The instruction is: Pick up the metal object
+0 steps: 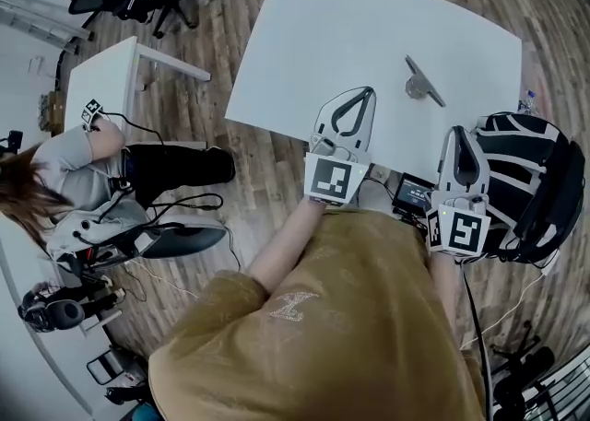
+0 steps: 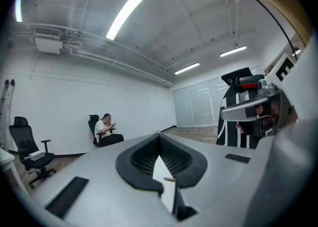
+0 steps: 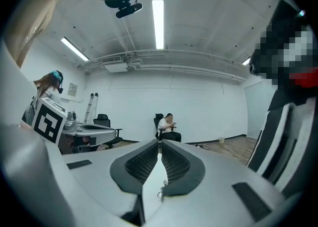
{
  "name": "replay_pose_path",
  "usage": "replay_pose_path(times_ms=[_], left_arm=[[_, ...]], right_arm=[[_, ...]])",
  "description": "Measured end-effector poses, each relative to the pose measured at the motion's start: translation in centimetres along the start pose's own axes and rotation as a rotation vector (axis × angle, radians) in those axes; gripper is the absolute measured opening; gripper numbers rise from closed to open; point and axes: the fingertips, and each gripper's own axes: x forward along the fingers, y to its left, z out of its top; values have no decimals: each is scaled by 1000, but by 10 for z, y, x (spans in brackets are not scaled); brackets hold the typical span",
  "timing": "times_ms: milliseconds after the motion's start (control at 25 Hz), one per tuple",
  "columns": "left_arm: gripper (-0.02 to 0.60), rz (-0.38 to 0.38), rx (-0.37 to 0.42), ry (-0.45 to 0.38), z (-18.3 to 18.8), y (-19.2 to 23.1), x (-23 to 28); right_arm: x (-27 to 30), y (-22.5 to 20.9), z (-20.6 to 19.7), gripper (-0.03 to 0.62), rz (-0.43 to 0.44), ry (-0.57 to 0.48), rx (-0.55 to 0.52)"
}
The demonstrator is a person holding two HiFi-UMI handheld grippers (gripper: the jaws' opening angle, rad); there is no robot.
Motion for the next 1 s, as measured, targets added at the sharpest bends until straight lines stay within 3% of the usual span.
replay_pose_path(times_ms=[520,1000], left_arm=[[6,40,29,24,4,10,29],[6,-51,-10,30,-9,27,80]], right_arm=[[27,-28,-9,9,4,20,26],[67,-40,-17,9,-64,74,30]])
